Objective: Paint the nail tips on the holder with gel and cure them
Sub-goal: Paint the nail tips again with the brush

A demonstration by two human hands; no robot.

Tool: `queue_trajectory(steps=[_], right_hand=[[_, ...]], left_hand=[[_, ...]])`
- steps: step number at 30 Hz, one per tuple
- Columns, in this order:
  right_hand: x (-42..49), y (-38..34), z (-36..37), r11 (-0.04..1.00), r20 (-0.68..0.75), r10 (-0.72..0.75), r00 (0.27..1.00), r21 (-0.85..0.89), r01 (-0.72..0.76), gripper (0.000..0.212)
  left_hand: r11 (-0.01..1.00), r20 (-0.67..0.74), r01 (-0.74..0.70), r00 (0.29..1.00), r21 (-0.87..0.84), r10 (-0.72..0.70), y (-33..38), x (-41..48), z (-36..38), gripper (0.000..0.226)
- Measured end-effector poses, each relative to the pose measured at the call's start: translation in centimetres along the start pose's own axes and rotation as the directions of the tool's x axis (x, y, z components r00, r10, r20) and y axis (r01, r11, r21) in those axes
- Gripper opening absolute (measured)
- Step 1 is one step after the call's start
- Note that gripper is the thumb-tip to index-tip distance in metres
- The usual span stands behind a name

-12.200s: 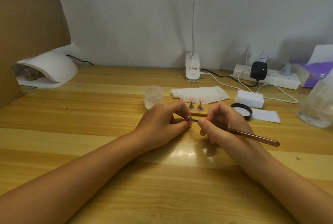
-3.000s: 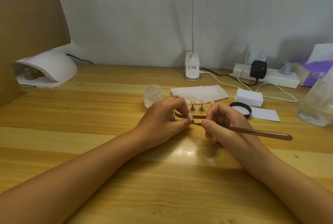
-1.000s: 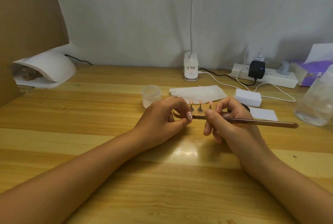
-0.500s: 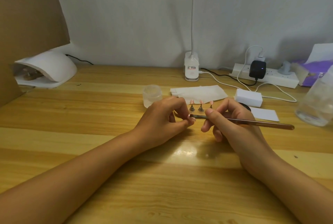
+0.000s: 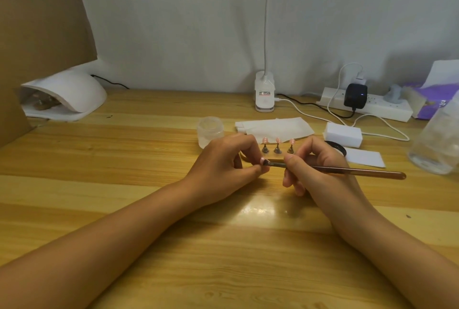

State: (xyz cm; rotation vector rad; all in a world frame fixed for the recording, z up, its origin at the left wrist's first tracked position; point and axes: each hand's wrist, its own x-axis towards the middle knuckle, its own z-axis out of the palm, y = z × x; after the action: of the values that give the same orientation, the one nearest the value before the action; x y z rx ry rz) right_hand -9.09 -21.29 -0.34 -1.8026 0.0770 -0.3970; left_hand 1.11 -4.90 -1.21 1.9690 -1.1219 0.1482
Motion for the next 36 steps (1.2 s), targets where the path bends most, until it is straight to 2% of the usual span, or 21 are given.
queue_trajectory(steps=[7,11,15,26,36], right_hand=[[0.1,0.06,-0.13,1.0,-0.04,0.017,0.999,0.009,-0.016,0.012],[-0.09,-0.1,-0.29,0.995,-0.046,-0.015,0.999,0.095,0.019,0.01],[-0.1,-0.21,-0.23,0.99,0.005,-0.027,1.0,0.137,0.027,0.01],[0.1,-0.07,-0.04,0.997,0.081,-0.047,0.996,-0.062,0.052,0.01],[0.02,-0.07,-0.08,0.997,0.118,-0.037,0.992,-0.062,0.044,0.01]], left_hand=[[0.999,-0.021,-0.009,1.0,-0.031,0.009,-0.18,-0.03,0.19,0.01],[0.999,-0.016,0.0,1.0,-0.051,0.0,-0.35,0.03,0.21,0.006],[0.999,0.01,0.001,1.0,-0.054,-0.001,-0.47,0.07,0.19,0.006],[0.999,0.028,0.003,1.0,-0.047,-0.001,-0.6,0.1,0.19,0.007],[0.999,0.028,-0.006,1.0,-0.053,0.007,-0.52,-0.01,0.1,0.007]])
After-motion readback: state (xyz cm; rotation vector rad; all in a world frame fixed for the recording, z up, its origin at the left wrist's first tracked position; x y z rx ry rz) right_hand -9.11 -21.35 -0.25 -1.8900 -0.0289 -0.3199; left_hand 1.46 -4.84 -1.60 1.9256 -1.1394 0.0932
